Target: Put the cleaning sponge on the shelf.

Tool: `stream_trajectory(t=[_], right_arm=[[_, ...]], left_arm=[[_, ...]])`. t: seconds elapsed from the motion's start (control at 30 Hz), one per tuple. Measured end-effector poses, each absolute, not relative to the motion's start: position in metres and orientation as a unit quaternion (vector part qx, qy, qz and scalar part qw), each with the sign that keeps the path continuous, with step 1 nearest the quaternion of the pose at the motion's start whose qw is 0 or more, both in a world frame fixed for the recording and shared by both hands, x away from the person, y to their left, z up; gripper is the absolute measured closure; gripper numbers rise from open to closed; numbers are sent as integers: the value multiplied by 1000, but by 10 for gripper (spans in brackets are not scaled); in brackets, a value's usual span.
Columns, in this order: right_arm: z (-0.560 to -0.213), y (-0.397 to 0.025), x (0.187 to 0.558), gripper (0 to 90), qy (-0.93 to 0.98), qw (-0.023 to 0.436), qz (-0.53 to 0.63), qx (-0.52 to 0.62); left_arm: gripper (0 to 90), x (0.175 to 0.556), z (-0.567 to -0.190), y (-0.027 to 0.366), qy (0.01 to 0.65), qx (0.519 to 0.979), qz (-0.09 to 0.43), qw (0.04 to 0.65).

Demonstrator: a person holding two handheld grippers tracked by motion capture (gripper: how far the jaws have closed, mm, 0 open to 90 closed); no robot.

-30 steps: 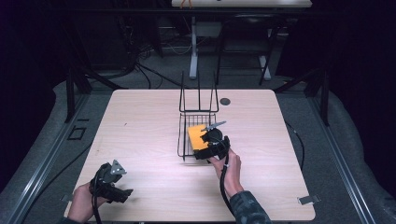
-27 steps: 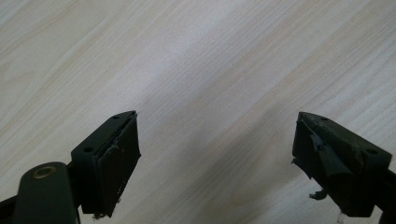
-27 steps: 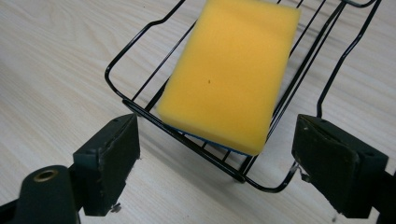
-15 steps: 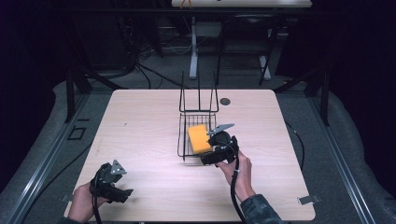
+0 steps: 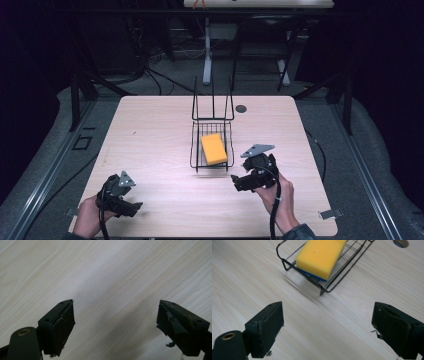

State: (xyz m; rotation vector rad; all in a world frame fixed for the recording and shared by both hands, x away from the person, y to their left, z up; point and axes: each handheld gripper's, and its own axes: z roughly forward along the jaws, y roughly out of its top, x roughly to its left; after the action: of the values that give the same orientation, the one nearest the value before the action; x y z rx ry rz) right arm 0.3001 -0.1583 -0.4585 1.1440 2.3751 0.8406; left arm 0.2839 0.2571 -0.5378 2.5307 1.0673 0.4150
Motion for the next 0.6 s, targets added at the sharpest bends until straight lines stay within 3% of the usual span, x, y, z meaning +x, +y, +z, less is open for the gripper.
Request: stream_trajectory(t=[0.23, 0.33, 0.6], right_arm=[[-463, -191, 281, 60, 829, 202, 293, 430], [-469, -208, 273, 0, 822, 213, 277, 450], [-492, -252, 251, 0, 807, 205, 240, 498]], left_arm=[[147, 284, -538, 257, 379, 896, 148, 180], [147, 284, -538, 257, 378, 896, 148, 180], [147, 284, -538, 257, 379, 896, 149, 178]])
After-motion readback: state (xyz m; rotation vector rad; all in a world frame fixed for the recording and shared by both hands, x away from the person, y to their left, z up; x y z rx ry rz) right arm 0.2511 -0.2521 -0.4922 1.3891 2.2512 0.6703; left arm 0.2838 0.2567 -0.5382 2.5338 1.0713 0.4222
